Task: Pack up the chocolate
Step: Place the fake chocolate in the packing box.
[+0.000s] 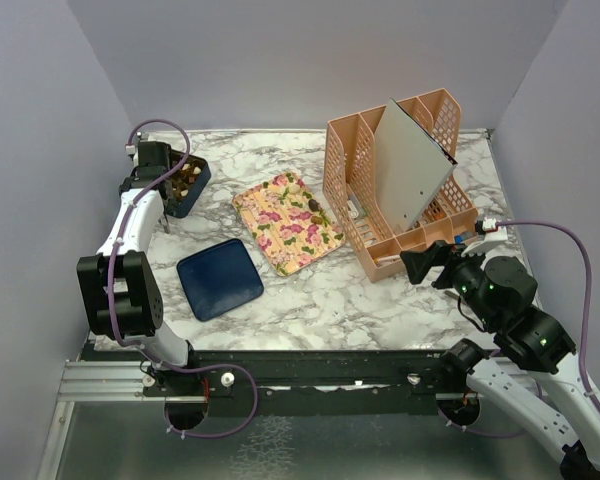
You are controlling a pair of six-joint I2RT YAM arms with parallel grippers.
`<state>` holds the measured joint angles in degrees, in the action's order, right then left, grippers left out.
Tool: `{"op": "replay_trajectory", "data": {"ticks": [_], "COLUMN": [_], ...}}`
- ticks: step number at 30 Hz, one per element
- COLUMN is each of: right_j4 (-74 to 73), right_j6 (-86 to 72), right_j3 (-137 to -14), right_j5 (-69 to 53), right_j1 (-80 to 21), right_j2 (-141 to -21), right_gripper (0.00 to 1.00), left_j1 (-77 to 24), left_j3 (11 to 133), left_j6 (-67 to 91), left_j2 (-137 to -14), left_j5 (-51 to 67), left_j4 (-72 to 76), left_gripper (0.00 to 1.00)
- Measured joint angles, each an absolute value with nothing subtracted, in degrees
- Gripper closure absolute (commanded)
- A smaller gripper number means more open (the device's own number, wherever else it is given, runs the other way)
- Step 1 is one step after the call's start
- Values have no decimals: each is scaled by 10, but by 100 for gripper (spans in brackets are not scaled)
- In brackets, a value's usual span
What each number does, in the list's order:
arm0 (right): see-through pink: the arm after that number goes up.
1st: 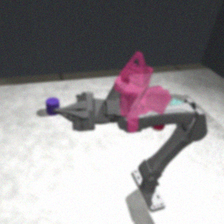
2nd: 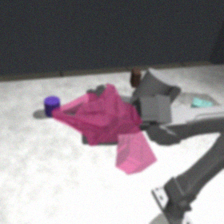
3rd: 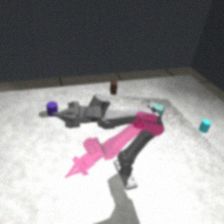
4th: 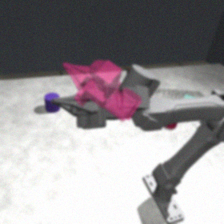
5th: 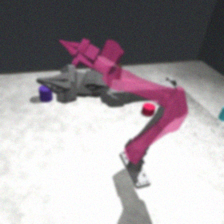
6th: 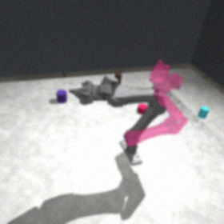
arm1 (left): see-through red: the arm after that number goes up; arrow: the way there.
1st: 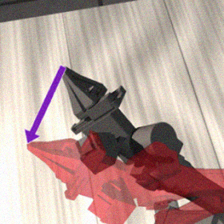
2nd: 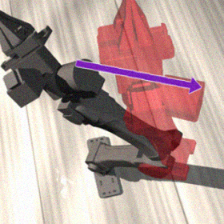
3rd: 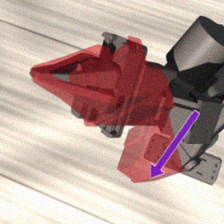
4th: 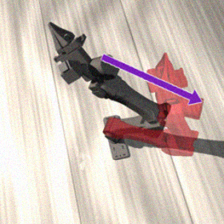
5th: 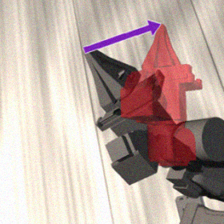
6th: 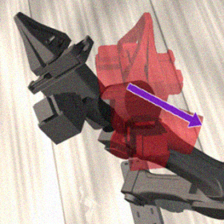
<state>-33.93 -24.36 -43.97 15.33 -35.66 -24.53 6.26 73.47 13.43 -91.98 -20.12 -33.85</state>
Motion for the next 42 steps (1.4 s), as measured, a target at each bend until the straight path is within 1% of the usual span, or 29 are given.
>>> {"op": "replay_trajectory", "data": {"ticks": [14,19,24,28,31,37,42], "right_j4": [-339,-340,-340,-340,-339,-339,-339], "right_j6": [-244,-244,-244,-244,-244,-244,-244], "right_j3": [-440,-440,-440,-440,-440,-440,-440], "right_j5": [153,153,153,153,153,153,153], "right_j1": [-357,-357,-357,-357,-357,-357,-357], "right_j2": [-245,-246,-246,-247,-247,-249,-249], "right_gripper": [1,1,1,1,1,1,1], "left_j1": [63,63,63,63,58,25,-42], "left_j3": [734,734,735,738,738,738,738], "left_j6": [132,130,130,128,127,120,99], "left_j2": [-920,-919,-911,-894,-875,-838,-812], "left_j5": [-189,-186,-167,-130,-102,-47,-19], "left_j4": [-337,-337,-339,-341,-344,-344,-343], "left_gripper": [55,55,58,60,60,59,59]}}
